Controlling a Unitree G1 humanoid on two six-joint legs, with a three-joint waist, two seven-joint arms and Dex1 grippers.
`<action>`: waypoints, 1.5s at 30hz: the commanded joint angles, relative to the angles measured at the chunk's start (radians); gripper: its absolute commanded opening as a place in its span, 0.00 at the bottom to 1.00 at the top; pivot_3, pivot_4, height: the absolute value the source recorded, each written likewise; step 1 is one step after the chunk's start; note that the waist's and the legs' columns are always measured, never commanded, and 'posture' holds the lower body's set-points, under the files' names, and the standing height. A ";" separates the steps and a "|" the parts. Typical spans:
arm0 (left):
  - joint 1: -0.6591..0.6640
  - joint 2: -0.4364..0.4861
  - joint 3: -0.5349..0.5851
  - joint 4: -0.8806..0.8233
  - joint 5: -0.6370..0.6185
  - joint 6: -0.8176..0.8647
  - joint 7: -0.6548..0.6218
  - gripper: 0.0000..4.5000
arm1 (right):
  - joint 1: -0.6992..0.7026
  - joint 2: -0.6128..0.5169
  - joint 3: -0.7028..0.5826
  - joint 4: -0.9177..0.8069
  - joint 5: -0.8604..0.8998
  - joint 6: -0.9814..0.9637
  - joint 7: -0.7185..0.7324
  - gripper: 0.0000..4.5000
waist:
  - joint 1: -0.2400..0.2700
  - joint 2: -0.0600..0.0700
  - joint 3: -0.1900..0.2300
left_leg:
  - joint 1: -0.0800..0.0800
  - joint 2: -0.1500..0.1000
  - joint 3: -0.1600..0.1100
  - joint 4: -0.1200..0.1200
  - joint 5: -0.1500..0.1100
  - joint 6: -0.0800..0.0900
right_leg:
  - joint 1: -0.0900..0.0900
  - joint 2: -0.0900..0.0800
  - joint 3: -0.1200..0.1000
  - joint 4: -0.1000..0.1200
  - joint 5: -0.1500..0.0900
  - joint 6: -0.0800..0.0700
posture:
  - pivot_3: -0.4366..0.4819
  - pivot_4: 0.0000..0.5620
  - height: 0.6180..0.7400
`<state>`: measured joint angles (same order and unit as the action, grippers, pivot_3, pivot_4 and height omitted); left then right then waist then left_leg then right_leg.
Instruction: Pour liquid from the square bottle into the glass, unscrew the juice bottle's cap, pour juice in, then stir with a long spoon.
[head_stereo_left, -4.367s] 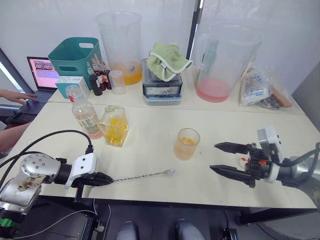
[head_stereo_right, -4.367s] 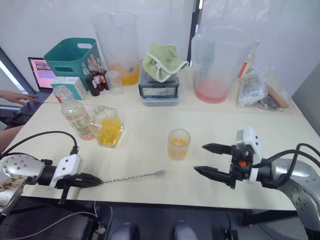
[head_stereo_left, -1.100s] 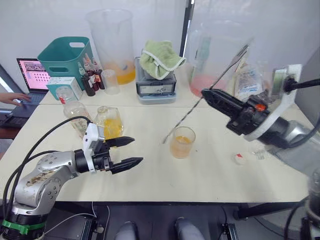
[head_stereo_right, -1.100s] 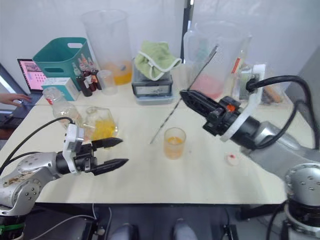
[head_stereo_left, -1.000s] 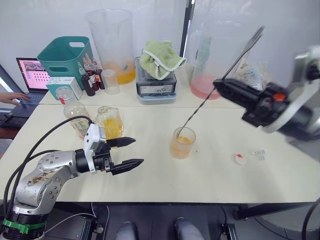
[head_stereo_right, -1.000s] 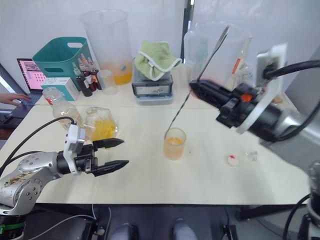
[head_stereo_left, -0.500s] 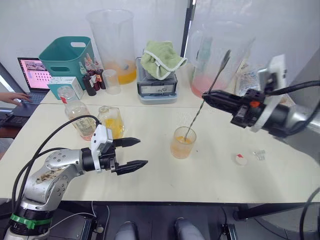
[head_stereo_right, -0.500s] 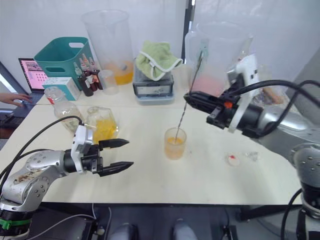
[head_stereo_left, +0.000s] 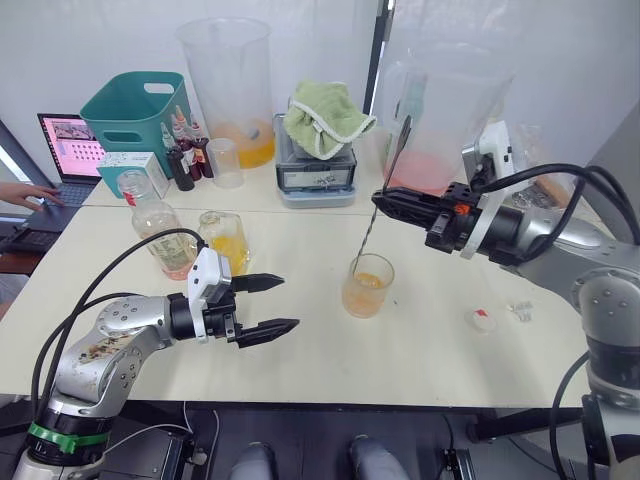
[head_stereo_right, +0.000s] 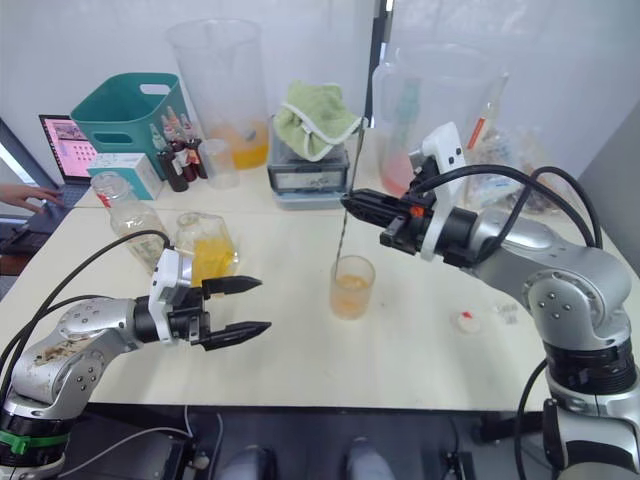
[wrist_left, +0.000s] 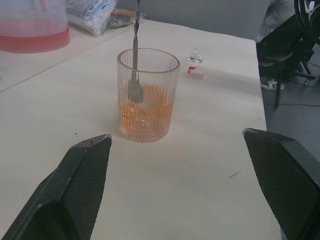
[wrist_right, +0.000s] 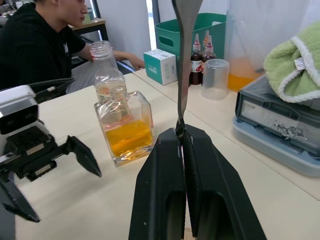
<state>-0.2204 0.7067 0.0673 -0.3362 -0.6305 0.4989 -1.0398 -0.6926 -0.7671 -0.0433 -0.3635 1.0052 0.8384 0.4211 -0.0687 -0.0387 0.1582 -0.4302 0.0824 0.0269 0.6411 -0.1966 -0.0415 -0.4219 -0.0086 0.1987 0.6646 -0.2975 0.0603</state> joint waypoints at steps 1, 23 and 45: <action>-0.017 -0.006 0.007 -0.011 -0.004 -0.017 0.001 0.99 | 0.010 -0.033 -0.010 -0.008 -0.095 -0.033 0.054 0.00 | 0.003 0.000 0.000 | 0.000 0.000 0.000 0.000 0.000 0.000 | 0.000 0.000 -0.001 0.000 0.000 0.000 | 0.48 0.27 0.94; -0.018 -0.002 0.011 -0.014 -0.001 -0.015 0.005 0.99 | 0.011 -0.061 -0.094 -0.075 0.011 0.134 0.120 0.00 | 0.003 0.000 0.000 | -0.001 0.000 -0.005 0.002 0.000 0.000 | 0.002 0.000 -0.004 0.000 0.000 0.000 | 0.48 0.27 0.94; -0.007 0.006 0.026 -0.027 -0.004 -0.018 0.009 0.99 | 0.024 -0.027 -0.063 -0.014 -0.184 0.066 0.206 0.00 | 0.003 0.000 0.000 | -0.001 0.000 -0.008 0.002 0.000 0.000 | 0.003 0.000 -0.007 0.001 0.000 0.000 | 0.48 0.27 0.94</action>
<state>-0.2255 0.7045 0.0642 -0.3373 -0.6271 0.4992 -1.0314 -0.6509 -0.7694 -0.0850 -0.3554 0.8292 0.8892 0.6154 -0.0656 -0.0385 0.1581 -0.4317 0.0819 0.0187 0.6432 -0.1965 -0.0417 -0.4191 -0.0086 0.1918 0.6652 -0.2974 0.0603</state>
